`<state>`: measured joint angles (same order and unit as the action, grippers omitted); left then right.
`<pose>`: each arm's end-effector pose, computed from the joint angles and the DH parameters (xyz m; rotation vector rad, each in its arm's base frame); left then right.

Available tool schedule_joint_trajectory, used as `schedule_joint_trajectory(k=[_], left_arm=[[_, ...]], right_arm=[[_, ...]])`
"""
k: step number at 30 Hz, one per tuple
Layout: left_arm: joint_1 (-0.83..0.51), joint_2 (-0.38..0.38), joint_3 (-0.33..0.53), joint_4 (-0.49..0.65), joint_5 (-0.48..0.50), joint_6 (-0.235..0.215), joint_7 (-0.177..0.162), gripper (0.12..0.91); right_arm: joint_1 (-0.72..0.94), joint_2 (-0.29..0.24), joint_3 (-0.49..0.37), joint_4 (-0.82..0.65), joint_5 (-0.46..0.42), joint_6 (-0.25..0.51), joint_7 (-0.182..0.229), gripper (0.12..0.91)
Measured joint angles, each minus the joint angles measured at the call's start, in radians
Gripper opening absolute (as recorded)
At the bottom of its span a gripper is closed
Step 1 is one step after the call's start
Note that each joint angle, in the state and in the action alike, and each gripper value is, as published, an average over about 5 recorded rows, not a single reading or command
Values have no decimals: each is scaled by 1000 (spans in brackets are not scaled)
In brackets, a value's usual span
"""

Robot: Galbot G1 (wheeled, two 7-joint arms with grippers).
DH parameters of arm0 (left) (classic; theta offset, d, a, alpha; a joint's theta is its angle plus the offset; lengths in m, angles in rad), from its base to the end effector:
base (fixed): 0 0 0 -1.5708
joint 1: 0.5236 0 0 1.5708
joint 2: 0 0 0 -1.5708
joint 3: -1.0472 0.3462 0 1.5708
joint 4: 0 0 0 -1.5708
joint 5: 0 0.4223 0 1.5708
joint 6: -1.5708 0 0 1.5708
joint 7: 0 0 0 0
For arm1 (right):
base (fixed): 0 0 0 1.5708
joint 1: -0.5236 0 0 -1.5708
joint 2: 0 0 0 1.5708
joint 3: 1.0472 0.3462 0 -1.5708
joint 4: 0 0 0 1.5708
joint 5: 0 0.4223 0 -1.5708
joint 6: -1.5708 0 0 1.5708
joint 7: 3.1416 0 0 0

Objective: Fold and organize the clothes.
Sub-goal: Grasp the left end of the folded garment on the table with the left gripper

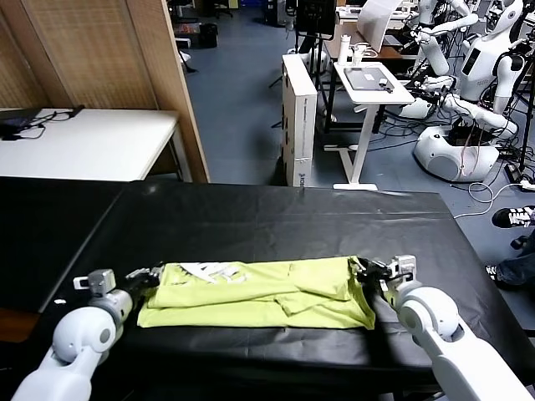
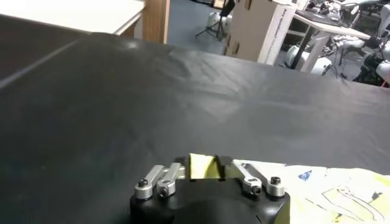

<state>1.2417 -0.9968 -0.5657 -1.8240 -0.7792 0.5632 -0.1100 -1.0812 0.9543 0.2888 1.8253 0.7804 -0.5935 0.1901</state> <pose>0.3636 0.1450 -0.2679 -0.0730 -2.5956 0.1925 0.3887 -0.0611 -0.2641 0.2668 -2.5495 -0.0477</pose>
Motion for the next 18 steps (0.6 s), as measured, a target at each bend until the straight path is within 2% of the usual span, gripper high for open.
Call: schedule_joint_trajectory(k=[4,6,9,12,14,17,18], left_arm=[[-8,4,1,9,-5,-2,-1,147],[-10,2,2,9,-6,-1,-2,147],[-10,0,1,6,-5,-1,-3,173],[-11,6,-3,3,-4,-3,-1,305],[-12,14,-9,0,-7,-5,-2,437],[-11,30,-23,-5,-23,-7,-3,627],[-8,38,-28,-8,-34,-5,-3,684]], right_arm=[[0,0,5,2,13,2,-15,179],[-5,-4,11,8,14,10,-32,267],[-17,-16,24,23,14,36,-61,456],[-31,-29,37,43,15,64,-90,645],[-41,-37,47,59,16,78,-108,768],[-62,-54,68,88,24,99,-133,879],[-71,-61,78,100,30,108,-141,893]])
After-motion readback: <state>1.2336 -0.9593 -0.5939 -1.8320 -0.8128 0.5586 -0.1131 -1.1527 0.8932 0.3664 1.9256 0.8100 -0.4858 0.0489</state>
